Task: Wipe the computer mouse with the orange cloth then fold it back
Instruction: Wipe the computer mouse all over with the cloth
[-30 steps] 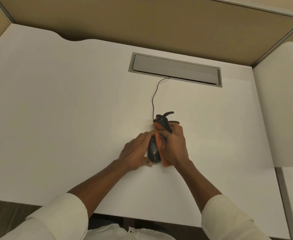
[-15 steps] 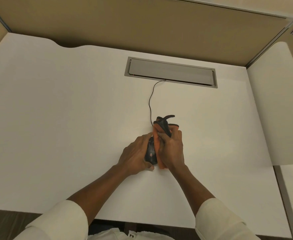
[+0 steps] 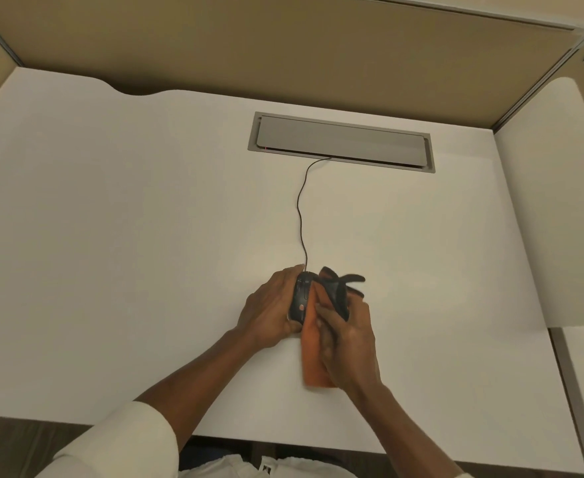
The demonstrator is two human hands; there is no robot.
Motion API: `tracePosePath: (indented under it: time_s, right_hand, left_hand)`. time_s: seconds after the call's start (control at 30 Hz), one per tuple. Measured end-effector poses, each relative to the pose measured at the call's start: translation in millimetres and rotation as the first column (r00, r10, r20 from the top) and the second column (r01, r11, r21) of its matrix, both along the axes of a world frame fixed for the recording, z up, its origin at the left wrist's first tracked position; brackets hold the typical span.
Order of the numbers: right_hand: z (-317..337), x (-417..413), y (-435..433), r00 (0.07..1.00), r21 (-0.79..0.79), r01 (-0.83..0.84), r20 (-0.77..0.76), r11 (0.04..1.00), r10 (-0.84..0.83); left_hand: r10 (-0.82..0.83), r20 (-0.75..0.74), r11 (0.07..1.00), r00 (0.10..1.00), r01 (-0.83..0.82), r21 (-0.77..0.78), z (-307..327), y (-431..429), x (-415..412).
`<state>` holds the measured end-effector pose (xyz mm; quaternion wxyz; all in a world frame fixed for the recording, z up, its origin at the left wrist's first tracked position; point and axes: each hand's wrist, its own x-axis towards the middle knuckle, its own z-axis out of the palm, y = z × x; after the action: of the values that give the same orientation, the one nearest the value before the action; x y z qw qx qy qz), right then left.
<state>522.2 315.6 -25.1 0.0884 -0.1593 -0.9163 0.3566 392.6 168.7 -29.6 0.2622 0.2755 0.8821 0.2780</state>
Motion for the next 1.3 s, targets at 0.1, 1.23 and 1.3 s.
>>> tracePosePath:
  time_s: [0.1,1.23,1.3]
  right_hand:
    - [12.2,-39.7,10.8,1.0,0.036,-0.003,-0.001,0.999,0.003]
    - [19.3,-106.4,30.2,0.982,0.153,-0.088,0.181,0.984,0.06]
    - [16.5,-89.9,24.0,0.989,0.135,-0.066,0.138,0.989,0.047]
  left_hand:
    - [0.033,0.02,0.999,0.999,-0.033,-0.018,3.8,2.3,-0.4]
    - [0.058,0.047,0.996,0.997,-0.055,-0.063,6.3,6.1,0.4]
    - [0.073,0.073,0.996,0.995,-0.069,-0.055,6.5,5.0,0.4]
